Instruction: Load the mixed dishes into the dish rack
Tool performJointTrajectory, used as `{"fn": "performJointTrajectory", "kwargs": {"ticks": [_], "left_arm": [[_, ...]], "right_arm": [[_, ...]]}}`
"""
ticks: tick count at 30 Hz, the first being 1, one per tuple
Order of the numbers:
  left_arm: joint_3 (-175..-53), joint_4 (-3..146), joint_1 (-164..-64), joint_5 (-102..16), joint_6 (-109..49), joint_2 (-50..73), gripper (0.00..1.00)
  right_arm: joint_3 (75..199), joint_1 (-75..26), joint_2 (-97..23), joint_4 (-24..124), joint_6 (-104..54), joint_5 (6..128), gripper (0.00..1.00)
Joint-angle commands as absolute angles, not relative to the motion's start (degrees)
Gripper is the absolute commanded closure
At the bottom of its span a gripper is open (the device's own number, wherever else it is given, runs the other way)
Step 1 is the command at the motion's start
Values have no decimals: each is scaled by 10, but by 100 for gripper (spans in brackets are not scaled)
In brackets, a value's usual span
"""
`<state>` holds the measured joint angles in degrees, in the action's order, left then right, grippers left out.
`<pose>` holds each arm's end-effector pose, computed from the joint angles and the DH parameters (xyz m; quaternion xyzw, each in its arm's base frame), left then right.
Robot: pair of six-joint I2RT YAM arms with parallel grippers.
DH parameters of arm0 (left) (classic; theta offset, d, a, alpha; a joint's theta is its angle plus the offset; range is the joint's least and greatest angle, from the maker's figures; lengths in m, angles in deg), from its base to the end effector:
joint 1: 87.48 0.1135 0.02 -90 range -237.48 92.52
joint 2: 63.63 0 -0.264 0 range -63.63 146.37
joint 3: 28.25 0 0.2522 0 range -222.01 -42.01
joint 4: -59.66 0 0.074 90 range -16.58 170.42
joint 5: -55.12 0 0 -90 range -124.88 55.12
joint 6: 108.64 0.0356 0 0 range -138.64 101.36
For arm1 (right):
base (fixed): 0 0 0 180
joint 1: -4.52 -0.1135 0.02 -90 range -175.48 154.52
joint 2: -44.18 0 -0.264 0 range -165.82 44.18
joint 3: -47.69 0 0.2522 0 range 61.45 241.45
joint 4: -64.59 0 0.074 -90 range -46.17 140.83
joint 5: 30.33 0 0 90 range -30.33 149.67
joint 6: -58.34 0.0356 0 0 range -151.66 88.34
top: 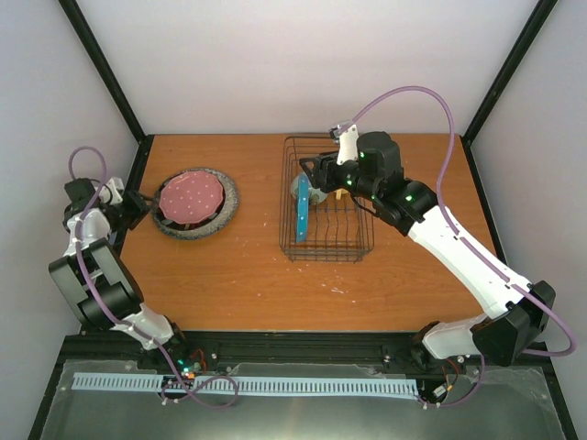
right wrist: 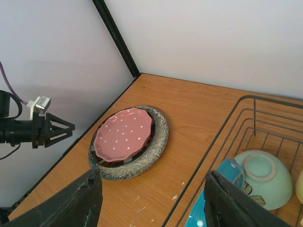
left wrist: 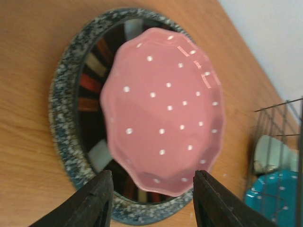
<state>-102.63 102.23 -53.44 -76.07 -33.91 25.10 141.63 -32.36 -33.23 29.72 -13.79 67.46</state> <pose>0.2729 0.1561 0.2305 -0.2833 0.8573 -0.2892 0.3179 0.2434 0.1887 0.4085 -0.1728 0.7912 0.3175 0.4933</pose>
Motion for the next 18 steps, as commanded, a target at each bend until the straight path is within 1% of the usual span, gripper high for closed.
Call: {"fn": "performJointTrajectory", "kwargs": {"ticks": [1, 12, 18], "left_arm": [[-1052, 1076, -531, -688, -279, 265, 53], [-1061, 1055, -532, -687, -271, 321, 55], [-1090, 1058, -565, -678, -269, 349, 55]], "right_arm": [[1409, -318, -320, 312, -133, 694, 41], [1396, -313, -321, 325, -129, 703, 41], [1383, -306, -320, 333, -124, 708, 41]]}}
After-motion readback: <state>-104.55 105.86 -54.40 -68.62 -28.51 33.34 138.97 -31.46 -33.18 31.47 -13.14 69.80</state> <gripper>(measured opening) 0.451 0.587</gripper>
